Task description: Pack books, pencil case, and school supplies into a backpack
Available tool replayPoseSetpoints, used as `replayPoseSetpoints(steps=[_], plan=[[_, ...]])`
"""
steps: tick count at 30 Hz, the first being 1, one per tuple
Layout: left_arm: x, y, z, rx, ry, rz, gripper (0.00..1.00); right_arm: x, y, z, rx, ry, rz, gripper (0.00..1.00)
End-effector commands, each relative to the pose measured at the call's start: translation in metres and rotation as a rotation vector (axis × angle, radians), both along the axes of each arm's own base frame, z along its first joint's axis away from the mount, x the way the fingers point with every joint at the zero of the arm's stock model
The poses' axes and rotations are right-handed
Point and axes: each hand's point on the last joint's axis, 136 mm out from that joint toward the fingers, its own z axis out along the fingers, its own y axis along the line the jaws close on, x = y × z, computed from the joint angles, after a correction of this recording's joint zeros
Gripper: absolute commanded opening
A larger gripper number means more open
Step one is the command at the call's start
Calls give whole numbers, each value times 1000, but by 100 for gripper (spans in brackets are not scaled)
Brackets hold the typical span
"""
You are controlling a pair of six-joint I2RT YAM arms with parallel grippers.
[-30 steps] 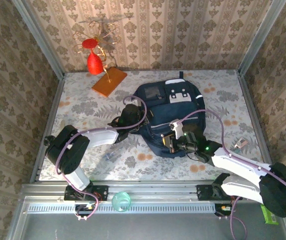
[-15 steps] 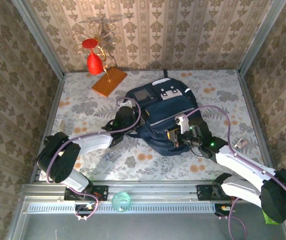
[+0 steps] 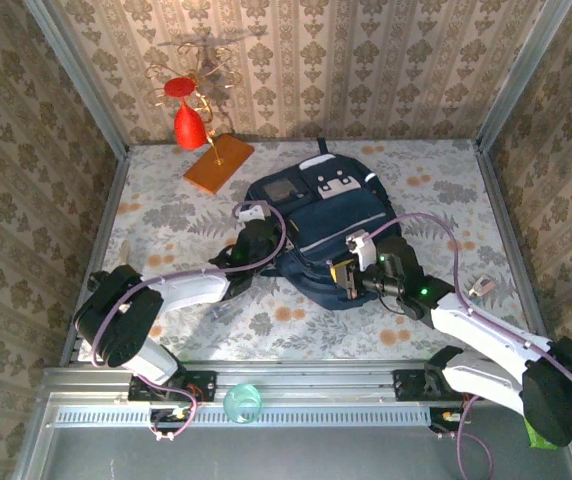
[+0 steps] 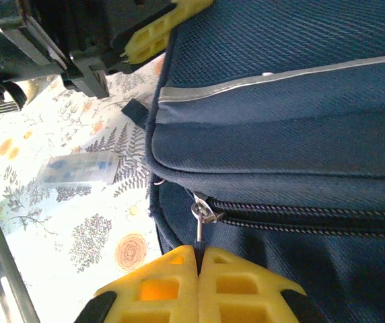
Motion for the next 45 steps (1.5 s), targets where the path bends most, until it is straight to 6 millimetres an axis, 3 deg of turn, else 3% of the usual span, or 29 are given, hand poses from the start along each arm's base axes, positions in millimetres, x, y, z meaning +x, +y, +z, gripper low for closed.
replayPoseSetpoints(steps=[1,18,28,35,37,45], plan=[[12,0,27,-97,-87,77,0,-9,27,12,64,-37,90,0],[7,-8,29,-96,-100,79,0,3,84,20,114,-78,93,0],[3,-8,24,-100,-93,74,0,22,88,29,157,-104,-5,0],[-1,2,25,-94,-101,75,0,30,53,28,91,-115,-88,0],[-2,4,25,-92,-99,63,6,32,39,22,76,-82,-99,0],[-18,-16,23,-92,-58,-60,19,33,-19,4,4,-9,-190,0]])
